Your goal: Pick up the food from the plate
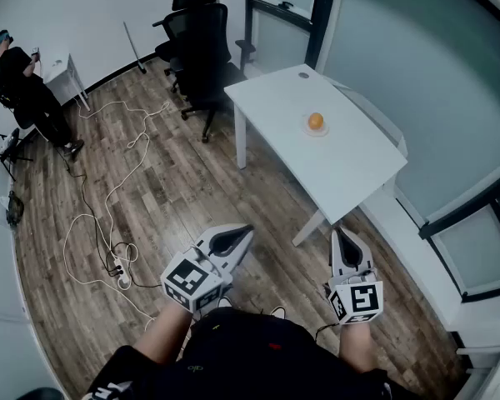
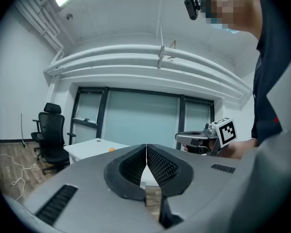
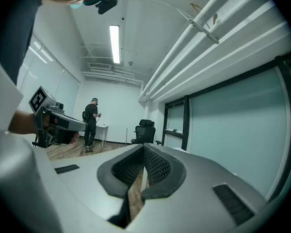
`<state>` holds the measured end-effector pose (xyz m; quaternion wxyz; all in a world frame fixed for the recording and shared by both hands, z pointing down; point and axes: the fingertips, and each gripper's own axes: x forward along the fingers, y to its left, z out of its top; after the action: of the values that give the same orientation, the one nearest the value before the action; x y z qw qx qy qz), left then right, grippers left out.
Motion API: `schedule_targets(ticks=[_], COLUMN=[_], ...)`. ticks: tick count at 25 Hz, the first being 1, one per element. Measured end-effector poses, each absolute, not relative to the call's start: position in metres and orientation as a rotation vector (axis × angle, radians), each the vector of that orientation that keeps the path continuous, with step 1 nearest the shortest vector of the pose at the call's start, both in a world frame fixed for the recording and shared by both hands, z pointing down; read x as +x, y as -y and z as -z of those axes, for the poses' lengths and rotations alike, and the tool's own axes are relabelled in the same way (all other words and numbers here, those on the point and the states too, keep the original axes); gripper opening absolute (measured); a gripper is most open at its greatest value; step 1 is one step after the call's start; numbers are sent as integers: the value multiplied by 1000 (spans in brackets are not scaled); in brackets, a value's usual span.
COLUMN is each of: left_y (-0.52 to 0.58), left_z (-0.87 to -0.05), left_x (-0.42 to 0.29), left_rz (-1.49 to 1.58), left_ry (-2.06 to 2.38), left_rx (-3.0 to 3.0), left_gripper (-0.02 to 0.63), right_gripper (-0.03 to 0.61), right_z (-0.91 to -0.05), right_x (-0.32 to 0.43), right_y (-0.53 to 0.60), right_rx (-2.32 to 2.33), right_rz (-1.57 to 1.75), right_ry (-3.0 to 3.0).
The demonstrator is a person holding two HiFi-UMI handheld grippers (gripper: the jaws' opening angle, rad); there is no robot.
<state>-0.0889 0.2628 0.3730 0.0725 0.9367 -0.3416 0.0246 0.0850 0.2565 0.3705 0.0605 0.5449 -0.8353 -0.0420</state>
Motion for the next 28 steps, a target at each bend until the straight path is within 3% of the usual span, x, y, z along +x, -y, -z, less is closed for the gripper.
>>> schedule_targets(ticks=[28], left_y=[-265], left_z=[-372], left_x=[-92], left_rz=[-75], left_ry=[1022], left_rx=[2832], left_gripper=[23], right_gripper=[25], right_z=[-371], right_x=[81], right_y=[-259], right_rx=[1656], right_rz=[87], right_ry=[2563])
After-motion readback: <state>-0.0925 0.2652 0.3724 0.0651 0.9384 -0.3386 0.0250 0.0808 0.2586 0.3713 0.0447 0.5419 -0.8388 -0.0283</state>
